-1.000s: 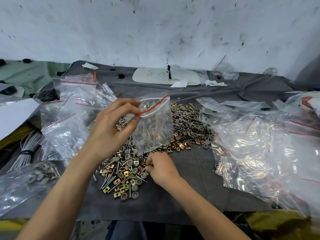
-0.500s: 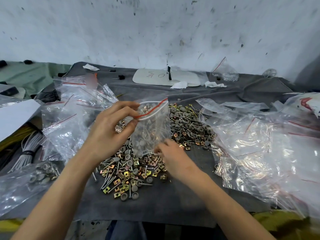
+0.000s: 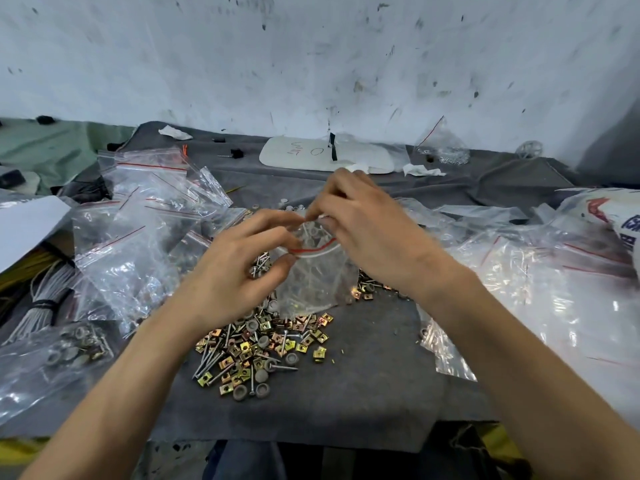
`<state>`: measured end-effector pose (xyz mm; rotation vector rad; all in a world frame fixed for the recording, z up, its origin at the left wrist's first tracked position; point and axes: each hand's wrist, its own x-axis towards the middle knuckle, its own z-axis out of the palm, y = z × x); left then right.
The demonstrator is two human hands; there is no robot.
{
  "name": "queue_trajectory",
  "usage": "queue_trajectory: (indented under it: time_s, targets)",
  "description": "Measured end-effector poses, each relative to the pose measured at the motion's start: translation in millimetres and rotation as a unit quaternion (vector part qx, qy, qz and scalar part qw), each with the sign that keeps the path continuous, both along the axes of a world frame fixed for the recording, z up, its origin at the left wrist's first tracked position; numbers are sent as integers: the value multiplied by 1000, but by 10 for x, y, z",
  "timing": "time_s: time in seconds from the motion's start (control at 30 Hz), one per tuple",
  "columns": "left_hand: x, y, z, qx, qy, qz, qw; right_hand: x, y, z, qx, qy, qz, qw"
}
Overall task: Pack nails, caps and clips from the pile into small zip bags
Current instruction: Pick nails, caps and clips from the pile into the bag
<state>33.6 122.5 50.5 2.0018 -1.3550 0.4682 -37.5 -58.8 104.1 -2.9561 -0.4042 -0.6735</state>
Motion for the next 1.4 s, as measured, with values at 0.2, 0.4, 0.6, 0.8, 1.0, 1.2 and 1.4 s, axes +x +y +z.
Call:
queue_trajectory:
  time_s: [0.2, 0.4, 0.6, 0.8, 1.0, 1.2, 1.4]
  targets:
    - [61, 72, -13, -44, 14, 59, 997, 37, -61, -552, 385, -272, -135, 871]
    - [117, 102, -1, -82, 20, 109, 990, 32, 246, -1467, 391, 104, -175, 897]
    - [128, 68, -58, -93, 21, 104, 990, 155, 557, -1703, 246, 236, -185, 922]
    - [117, 36, -90, -82, 20, 93, 992, 219, 578, -1664, 274, 222, -210, 912]
    - [121, 60, -89, -59, 18, 78, 995, -79, 318, -876, 451, 199, -10, 870]
    - [23, -50, -75, -9, -6, 16, 1000, -115, 150, -38, 400, -109, 20, 910]
    - [14, -48, -24, -21, 4, 5, 1000, 2, 67, -281, 328, -118, -67, 935]
